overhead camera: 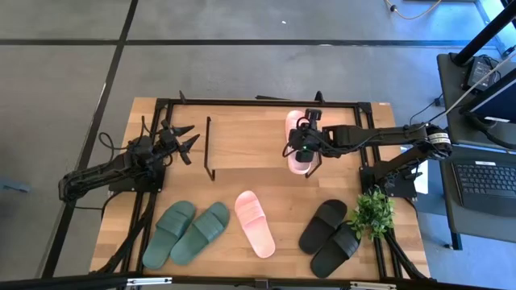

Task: Pick and place slides into the shelf
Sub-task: Put the right pink slide on the shelf, then put the pink slide on the shelf

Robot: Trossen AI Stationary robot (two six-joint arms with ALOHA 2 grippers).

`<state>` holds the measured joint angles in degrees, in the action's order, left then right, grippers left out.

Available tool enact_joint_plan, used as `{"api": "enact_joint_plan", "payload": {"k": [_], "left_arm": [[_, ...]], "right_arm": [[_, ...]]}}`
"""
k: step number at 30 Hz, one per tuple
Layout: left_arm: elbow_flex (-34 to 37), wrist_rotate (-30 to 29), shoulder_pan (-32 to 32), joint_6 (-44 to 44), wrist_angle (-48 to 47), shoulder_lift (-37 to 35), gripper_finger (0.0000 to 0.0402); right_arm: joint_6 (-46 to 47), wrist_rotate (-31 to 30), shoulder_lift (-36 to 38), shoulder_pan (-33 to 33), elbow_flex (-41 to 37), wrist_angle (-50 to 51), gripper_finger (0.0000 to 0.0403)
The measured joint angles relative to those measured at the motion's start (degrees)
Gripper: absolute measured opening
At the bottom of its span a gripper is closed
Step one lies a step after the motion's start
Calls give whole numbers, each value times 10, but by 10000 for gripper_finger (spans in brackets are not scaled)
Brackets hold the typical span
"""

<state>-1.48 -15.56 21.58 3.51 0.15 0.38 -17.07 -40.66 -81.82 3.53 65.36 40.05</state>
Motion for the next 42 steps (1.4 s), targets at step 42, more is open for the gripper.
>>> {"api": "enact_joint_plan", "payload": {"k": [42], "left_arm": [[0,0,0,0,0,0,179]], "right_arm": [[-119,1,-1,-3,8,55,196]]}}
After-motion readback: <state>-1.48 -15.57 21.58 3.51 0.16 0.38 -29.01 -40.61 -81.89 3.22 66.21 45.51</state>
